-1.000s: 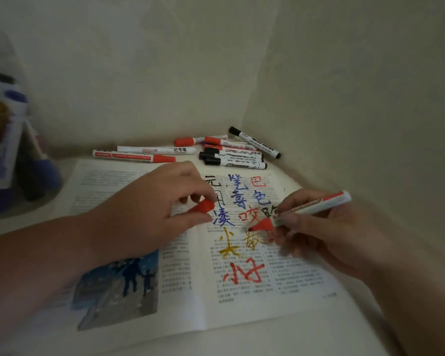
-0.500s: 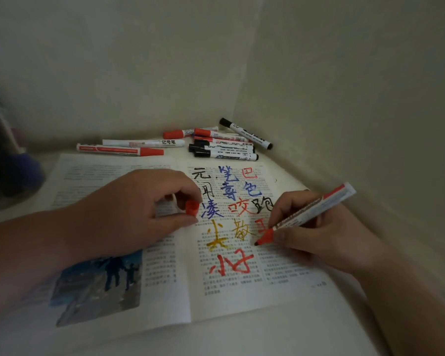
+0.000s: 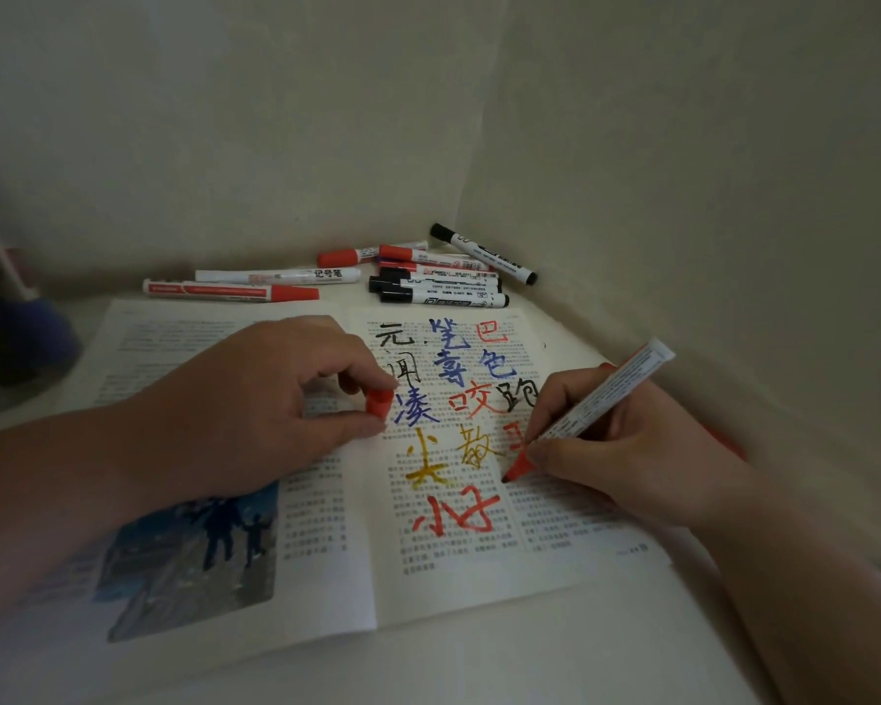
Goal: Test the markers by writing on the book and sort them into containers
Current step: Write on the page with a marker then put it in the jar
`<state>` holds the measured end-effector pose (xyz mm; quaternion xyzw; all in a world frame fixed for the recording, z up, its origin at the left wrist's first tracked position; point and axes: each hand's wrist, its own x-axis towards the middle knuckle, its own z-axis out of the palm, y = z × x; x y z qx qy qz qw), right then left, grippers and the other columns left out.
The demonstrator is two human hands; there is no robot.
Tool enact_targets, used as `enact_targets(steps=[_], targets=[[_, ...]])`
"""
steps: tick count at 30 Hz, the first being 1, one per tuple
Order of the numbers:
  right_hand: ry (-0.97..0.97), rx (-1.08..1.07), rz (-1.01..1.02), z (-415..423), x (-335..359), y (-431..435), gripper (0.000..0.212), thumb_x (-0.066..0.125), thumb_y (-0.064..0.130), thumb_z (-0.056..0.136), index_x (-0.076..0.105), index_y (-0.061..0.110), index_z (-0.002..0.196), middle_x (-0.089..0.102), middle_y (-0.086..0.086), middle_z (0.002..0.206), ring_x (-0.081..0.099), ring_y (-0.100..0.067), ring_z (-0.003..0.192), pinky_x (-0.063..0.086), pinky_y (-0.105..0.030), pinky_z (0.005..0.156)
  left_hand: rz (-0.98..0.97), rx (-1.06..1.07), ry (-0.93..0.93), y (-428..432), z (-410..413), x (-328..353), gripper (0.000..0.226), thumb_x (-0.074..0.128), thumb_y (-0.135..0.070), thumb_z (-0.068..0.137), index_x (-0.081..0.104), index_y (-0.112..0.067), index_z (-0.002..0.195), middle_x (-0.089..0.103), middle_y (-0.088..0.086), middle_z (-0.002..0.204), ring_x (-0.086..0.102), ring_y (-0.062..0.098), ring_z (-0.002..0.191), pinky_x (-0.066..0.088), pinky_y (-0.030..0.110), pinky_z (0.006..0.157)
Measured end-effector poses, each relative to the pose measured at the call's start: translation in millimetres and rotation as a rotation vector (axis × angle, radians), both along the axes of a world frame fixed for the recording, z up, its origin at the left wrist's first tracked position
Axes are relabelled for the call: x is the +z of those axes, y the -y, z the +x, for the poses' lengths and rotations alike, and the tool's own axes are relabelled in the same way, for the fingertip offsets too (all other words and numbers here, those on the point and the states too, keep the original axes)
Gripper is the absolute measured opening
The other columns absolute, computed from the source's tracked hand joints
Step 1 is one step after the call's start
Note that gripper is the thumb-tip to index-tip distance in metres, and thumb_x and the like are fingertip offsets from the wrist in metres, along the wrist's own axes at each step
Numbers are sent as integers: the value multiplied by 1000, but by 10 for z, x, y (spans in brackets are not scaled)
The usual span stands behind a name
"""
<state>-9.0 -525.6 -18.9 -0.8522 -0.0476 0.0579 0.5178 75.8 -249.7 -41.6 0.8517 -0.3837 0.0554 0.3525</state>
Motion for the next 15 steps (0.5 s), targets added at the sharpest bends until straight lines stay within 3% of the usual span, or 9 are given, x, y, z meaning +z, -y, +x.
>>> enact_targets(steps=[4, 8, 11, 15], targets=[[2, 22, 32, -14, 7, 18, 6, 75, 14, 73, 69, 13, 71, 70, -10, 66, 49, -16, 52, 37, -23, 47, 2, -1, -4, -7, 5, -5, 28, 71, -54, 75, 67, -49, 102, 65, -27, 100, 62, 0, 97, 53, 35, 84], [12, 48, -6, -12, 7, 22, 13, 78, 21, 71, 69, 12, 73, 67, -28, 75, 50, -26, 57, 39, -36, 53, 15, 4, -4, -11, 9, -8, 24, 69, -56, 75, 67, -51, 98, 63, -28, 100, 61, -1, 96, 52, 34, 83], [-13, 107, 14, -22, 18, 54, 18, 80, 25, 71, 71, 11, 78, 67, -32, 79, 51, -38, 58, 42, -44, 56, 22, 5, 3, -13, 15, -11, 23, 74, -52, 77, 67, -52, 98, 63, -28, 100, 61, -1, 96, 52, 34, 82], [-61, 209, 15, -55, 61, 78, 7, 78, 12, 79, 73, 7, 81, 70, -29, 79, 53, -23, 55, 41, -25, 48, 15, 0, 1, -16, 11, -18, 25, 71, -62, 79, 66, -51, 101, 63, -27, 100, 61, 0, 97, 52, 35, 82]])
